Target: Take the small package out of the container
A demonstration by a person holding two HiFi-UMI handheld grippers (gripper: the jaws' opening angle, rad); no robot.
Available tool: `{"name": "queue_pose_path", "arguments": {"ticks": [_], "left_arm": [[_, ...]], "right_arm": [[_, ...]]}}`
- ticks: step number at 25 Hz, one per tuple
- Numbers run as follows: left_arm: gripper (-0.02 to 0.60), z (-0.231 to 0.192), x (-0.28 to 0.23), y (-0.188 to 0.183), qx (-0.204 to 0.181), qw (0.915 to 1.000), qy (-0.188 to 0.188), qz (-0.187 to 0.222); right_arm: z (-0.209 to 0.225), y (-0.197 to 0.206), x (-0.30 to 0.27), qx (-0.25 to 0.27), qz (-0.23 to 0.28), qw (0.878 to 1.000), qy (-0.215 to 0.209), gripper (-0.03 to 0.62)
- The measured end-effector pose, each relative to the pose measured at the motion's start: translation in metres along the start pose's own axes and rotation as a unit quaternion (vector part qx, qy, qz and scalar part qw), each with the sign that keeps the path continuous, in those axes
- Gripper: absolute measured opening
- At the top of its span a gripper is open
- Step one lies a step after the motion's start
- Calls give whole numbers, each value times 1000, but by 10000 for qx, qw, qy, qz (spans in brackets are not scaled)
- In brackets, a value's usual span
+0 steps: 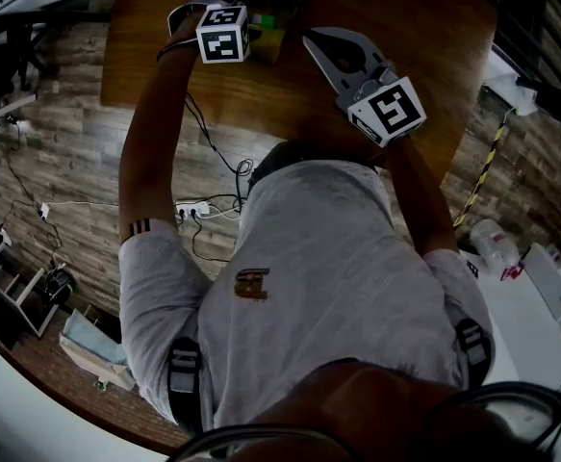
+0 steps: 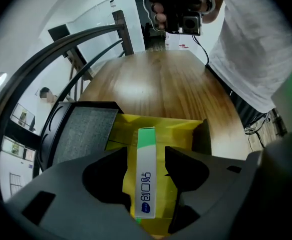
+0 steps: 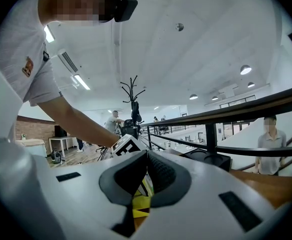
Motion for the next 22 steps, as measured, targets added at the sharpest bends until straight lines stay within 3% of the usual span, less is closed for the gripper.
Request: {"name": "queue_pose_path", "arguments": {"ticks": [5, 14, 22], "left_arm": [[237, -2, -7, 4, 79, 10000, 43, 4], [120, -3, -15, 1, 120, 9999, -53, 64], [110, -1, -12, 2, 218, 9997, -90, 100]], "right_arm": [[6, 3, 0, -25, -23, 10000, 14, 32], [12, 10, 6, -59, -53, 10000, 36, 32], [12, 9, 8, -47, -80, 9999, 46, 32]]}}
Point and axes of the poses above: the fingertips, and each gripper's own axes: x backward along the fingers, z to its right, y out of its underside, the point moved 9 cm from there along x, backward along the fingers, and after that the axes turned 3 degrees about z, right-handed, at the moved point
